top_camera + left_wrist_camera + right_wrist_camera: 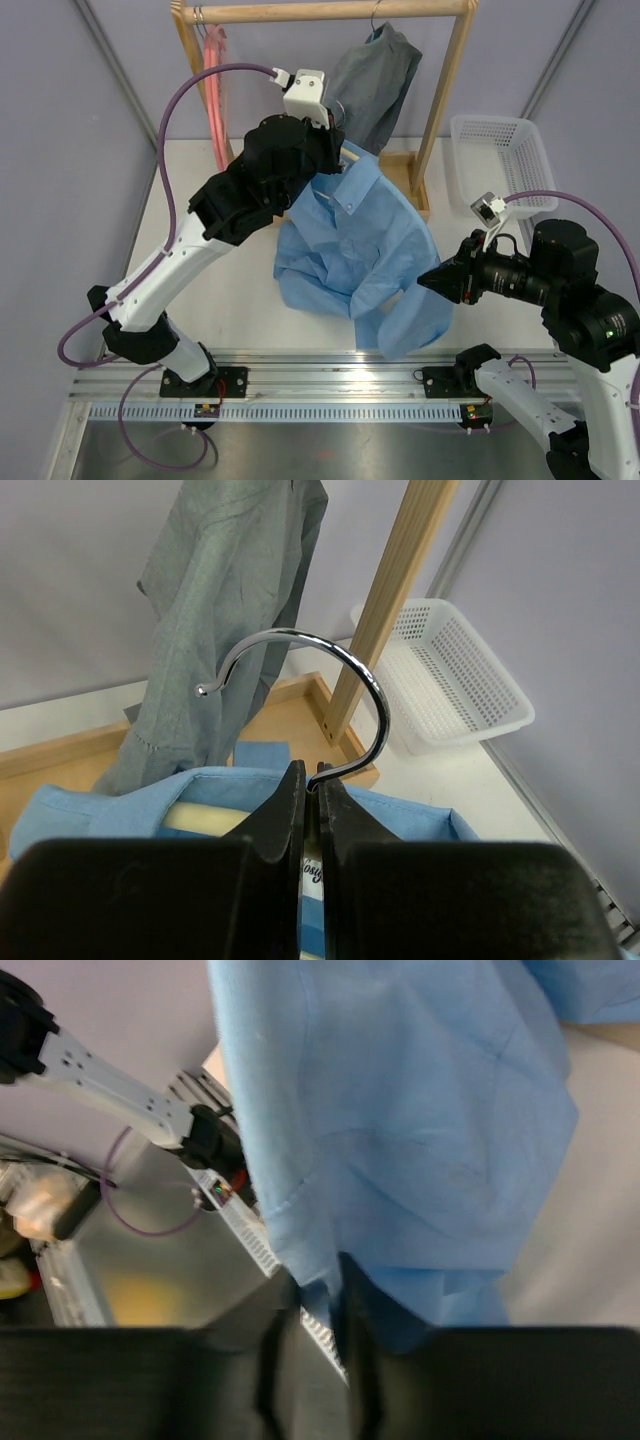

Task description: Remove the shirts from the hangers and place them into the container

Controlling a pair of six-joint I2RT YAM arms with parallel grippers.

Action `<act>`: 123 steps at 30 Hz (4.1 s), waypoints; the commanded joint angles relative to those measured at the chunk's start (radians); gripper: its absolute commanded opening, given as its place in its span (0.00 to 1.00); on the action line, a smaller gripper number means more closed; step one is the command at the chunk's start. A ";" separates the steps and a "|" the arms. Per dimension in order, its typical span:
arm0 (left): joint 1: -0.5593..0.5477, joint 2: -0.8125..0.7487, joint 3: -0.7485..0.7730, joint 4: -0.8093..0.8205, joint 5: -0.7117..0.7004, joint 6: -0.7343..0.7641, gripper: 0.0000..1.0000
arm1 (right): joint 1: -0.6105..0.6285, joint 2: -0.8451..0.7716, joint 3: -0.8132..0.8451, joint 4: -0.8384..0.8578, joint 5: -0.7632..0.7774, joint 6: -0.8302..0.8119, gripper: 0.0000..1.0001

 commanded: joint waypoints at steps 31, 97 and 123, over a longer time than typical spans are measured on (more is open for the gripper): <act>0.152 -0.488 0.043 0.093 -0.316 0.317 0.00 | 0.000 -0.013 -0.078 -0.086 0.538 0.076 0.00; 0.137 -0.818 -0.250 0.190 -0.287 0.061 0.00 | 0.002 0.321 -0.114 -0.112 0.859 0.155 0.16; 0.137 -0.580 -0.444 0.142 0.023 -0.226 0.00 | 0.003 0.160 0.120 0.236 -0.077 0.095 0.78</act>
